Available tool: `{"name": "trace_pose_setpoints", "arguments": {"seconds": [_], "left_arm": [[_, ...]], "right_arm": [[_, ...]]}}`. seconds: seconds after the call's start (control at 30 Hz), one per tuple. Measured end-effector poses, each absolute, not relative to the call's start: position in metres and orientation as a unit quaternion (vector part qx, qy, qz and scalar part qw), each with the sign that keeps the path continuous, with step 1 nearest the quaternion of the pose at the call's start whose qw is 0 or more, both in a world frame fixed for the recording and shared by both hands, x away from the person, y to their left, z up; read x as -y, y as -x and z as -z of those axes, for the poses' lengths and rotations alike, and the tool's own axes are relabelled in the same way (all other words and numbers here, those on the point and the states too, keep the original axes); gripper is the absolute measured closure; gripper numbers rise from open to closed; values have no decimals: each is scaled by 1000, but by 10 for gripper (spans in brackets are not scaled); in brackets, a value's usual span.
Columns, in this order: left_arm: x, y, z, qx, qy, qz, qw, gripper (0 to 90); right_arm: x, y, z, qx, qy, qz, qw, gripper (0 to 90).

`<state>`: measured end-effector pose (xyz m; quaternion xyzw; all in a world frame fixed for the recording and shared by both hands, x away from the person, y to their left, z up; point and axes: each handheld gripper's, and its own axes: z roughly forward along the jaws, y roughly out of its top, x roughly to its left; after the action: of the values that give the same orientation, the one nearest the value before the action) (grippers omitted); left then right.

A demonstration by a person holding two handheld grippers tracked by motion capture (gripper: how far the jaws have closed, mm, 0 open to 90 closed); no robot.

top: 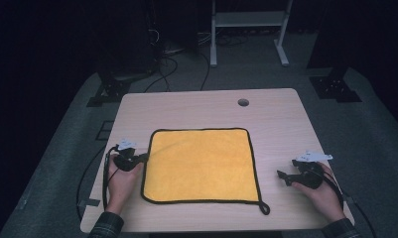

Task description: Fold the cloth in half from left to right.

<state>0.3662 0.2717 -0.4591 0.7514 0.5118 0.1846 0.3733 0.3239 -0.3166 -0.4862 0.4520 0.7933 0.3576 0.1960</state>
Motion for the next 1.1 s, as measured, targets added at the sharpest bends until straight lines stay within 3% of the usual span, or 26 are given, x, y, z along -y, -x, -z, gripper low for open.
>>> {"name": "trace_pose_setpoints", "arguments": {"seconds": [0.4,0.6,1.1], "left_arm": [[-279,-362,441,-502,-727,-164,440,872],[-259,-364,433,-477,-725,-139,478,871],[-201,-379,426,-424,-745,-92,507,895]], "right_arm": [[317,-324,486,-793,-452,-357,196,214],[316,-324,486,-793,-453,-357,196,213],[316,-324,486,-793,-453,-357,196,213]]}}
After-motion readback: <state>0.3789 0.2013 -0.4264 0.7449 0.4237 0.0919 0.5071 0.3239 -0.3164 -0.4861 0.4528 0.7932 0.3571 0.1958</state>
